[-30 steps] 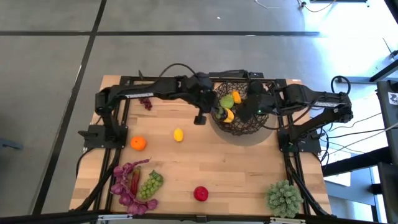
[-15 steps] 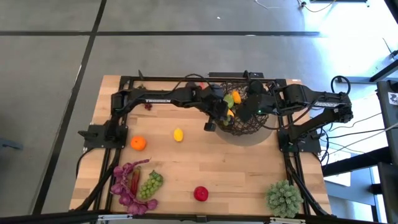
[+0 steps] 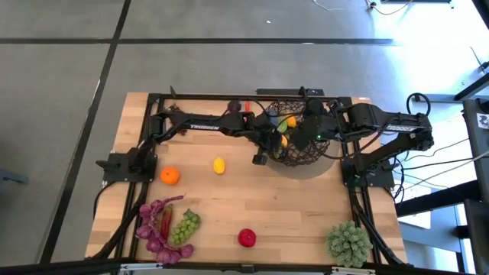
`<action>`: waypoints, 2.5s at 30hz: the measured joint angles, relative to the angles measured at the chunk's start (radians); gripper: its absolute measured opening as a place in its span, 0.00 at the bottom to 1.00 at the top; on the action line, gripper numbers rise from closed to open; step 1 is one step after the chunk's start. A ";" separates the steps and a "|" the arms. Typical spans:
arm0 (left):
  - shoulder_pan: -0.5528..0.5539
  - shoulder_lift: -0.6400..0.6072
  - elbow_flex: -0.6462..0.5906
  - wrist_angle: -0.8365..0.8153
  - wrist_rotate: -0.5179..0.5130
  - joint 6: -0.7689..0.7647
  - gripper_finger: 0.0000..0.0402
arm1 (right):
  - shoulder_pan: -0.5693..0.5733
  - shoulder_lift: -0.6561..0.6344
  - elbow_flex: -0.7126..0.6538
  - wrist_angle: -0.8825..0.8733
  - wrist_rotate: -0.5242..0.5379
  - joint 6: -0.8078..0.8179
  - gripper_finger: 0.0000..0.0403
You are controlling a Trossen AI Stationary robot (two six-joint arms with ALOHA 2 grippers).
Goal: Build produce basket
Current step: Put the mangosteen into the black wire basket, then put the tomato into the black wire basket
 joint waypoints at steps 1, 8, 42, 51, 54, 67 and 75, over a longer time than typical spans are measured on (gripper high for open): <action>0.002 0.003 0.000 -0.001 -0.002 0.000 0.00 | 0.000 0.000 0.000 0.000 0.000 0.000 0.39; 0.004 0.002 -0.001 0.000 -0.053 0.034 0.04 | 0.000 0.000 0.000 0.001 0.000 0.000 0.39; 0.019 -0.245 0.000 -0.390 -0.350 -0.201 0.18 | 0.006 -0.017 -0.001 0.019 -0.058 -0.036 0.39; -0.001 -0.417 0.000 -0.640 -0.322 -0.349 0.18 | 0.020 -0.005 -0.001 0.114 -0.240 -0.034 0.39; -0.005 -0.468 0.000 -0.713 -0.316 -0.414 0.18 | 0.020 0.004 -0.001 0.172 -0.288 -0.069 0.39; -0.013 -0.666 -0.001 -0.906 -0.318 -0.578 0.18 | 0.057 0.140 0.000 0.336 -0.456 -0.187 0.39; -0.039 -0.767 0.000 -0.968 -0.319 -0.587 0.18 | 0.140 0.261 0.000 0.376 -0.766 -0.168 0.34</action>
